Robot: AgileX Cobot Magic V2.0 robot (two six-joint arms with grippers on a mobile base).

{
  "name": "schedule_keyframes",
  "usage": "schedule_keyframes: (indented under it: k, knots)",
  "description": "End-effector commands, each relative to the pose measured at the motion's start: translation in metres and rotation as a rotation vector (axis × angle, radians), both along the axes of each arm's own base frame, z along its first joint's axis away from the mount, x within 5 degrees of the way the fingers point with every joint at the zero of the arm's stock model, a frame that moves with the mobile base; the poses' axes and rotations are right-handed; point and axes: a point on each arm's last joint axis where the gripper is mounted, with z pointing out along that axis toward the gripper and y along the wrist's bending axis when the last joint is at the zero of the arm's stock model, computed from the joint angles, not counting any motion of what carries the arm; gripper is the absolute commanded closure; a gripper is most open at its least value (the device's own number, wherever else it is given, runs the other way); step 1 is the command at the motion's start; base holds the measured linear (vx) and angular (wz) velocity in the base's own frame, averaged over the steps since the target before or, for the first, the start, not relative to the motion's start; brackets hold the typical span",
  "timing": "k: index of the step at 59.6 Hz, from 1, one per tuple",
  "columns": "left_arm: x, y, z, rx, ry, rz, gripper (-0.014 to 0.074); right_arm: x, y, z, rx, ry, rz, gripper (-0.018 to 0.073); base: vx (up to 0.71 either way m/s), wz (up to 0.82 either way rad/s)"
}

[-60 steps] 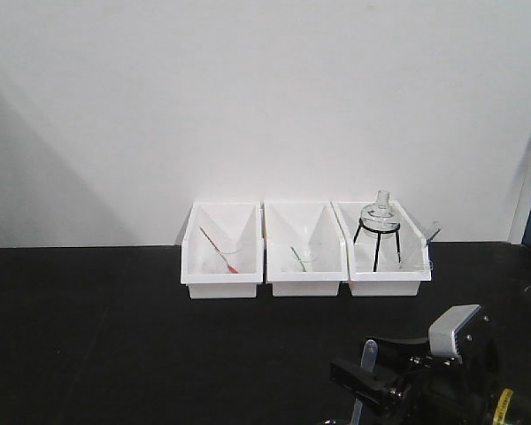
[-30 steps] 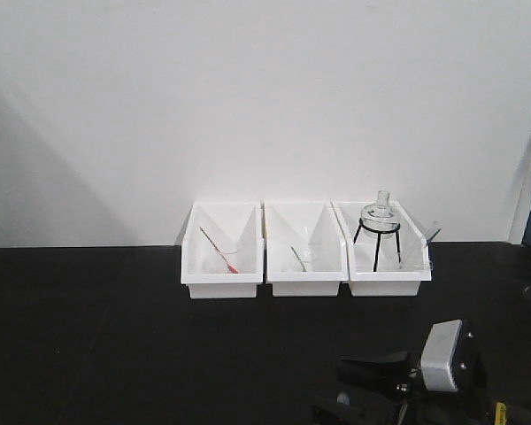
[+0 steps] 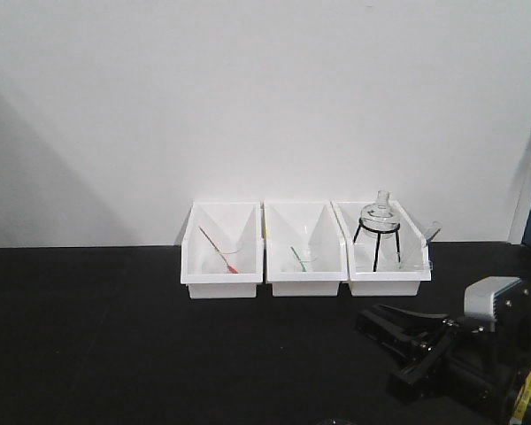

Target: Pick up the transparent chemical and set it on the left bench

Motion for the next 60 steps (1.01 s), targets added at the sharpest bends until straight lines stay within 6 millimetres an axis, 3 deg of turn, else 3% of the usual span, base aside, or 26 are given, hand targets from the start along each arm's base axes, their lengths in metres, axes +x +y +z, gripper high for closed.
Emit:
schedule_keyframes:
  k: [1, 3, 18, 35, 48, 60]
  knots:
    - [-0.001, 0.0, 0.003, -0.014, -0.081, -0.001, 0.06, -0.01, -0.007, 0.035, -0.01, -0.086, -0.075, 0.0536, 0.0, 0.0]
    - [-0.001, 0.0, 0.003, -0.014, -0.081, -0.001, 0.06, -0.015, -0.011, 0.041, -0.05, -0.08, -0.112, 0.0573, 0.0, 0.0]
    - [-0.001, 0.0, 0.003, -0.014, -0.081, -0.001, 0.06, -0.074, -0.036, 0.086, -0.178, -0.074, -0.333, 0.0566, 0.0, 0.0]
    - [-0.001, 0.0, 0.003, -0.014, -0.081, -0.001, 0.06, -0.124, -0.032, 0.108, -0.401, -0.305, -0.214, 0.0565, 0.0, 0.0]
    - [-0.001, 0.0, 0.003, -0.014, -0.081, -0.001, 0.06, -0.146, -0.023, 0.115, -0.407, -0.388, -0.087, 0.0565, 0.0, 0.0]
    - [-0.001, 0.0, 0.003, -0.014, -0.081, -0.001, 0.06, -0.149, -0.024, 0.116, -0.413, -0.4, -0.091, 0.0564, 0.0, 0.0]
